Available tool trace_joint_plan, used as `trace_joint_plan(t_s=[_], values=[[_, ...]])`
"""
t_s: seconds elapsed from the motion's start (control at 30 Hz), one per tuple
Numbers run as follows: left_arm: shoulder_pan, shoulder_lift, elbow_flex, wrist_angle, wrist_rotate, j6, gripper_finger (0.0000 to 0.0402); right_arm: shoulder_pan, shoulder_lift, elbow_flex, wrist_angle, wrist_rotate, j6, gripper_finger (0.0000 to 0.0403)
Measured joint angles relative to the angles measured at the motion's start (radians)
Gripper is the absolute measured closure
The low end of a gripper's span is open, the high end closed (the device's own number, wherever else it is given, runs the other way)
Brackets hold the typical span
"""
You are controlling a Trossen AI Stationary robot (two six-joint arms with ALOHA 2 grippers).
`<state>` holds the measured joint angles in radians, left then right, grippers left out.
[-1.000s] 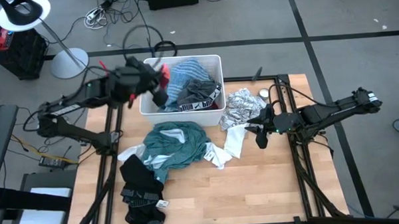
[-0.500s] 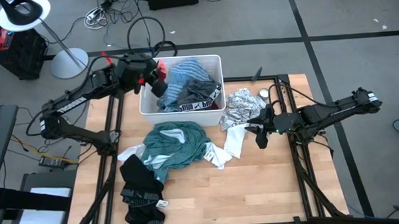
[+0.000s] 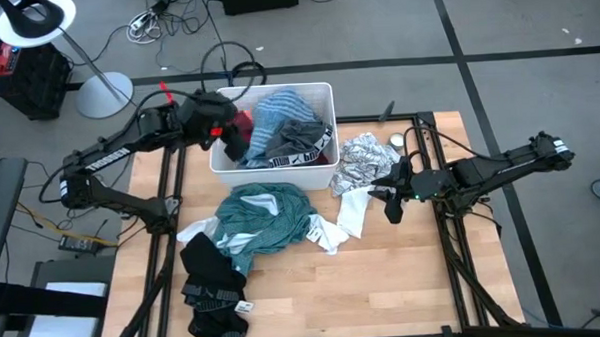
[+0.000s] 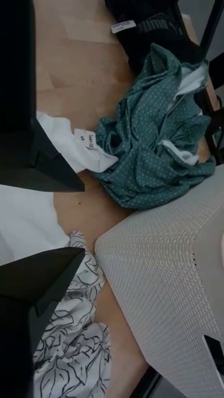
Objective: Sort clothes
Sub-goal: Put the green patterned long sleeve shirt into the white laundry bin
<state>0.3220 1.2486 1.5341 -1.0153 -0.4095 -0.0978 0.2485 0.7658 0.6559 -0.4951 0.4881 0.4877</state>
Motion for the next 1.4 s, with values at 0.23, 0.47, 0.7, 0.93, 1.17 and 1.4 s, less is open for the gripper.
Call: trace_joint_plan(t_s=[0.23, 0.47, 0.7, 0.93, 1.17, 1.4], values=[[-0.090, -0.012, 0.000, -0.125, 0.013, -0.133, 0.0270, 0.000, 0.000, 0.000, 0.000, 0.000, 0.005, 0.0247], [-0.238, -0.021, 0.000, -0.195, 0.011, -0.250, 0.0270, 0.000, 0.000, 0.000, 0.000, 0.000, 0.015, 0.0247], [-0.389, -0.019, -0.021, -0.207, 0.064, -0.364, 0.0270, 0.000, 0.000, 0.000, 0.000, 0.000, 0.010, 0.0247], [-0.458, -0.013, -0.086, -0.160, 0.079, -0.396, 0.0270, 0.000, 0.000, 0.000, 0.000, 0.000, 0.008, 0.0247], [-0.454, 0.010, -0.153, -0.004, 0.204, -0.358, 0.0269, 0.000, 0.000, 0.000, 0.000, 0.000, 0.016, 0.0247], [-0.462, 0.084, -0.199, 0.035, 0.289, -0.295, 0.0248, 0.000, 0.000, 0.000, 0.000, -0.005, 0.016, 0.0247]])
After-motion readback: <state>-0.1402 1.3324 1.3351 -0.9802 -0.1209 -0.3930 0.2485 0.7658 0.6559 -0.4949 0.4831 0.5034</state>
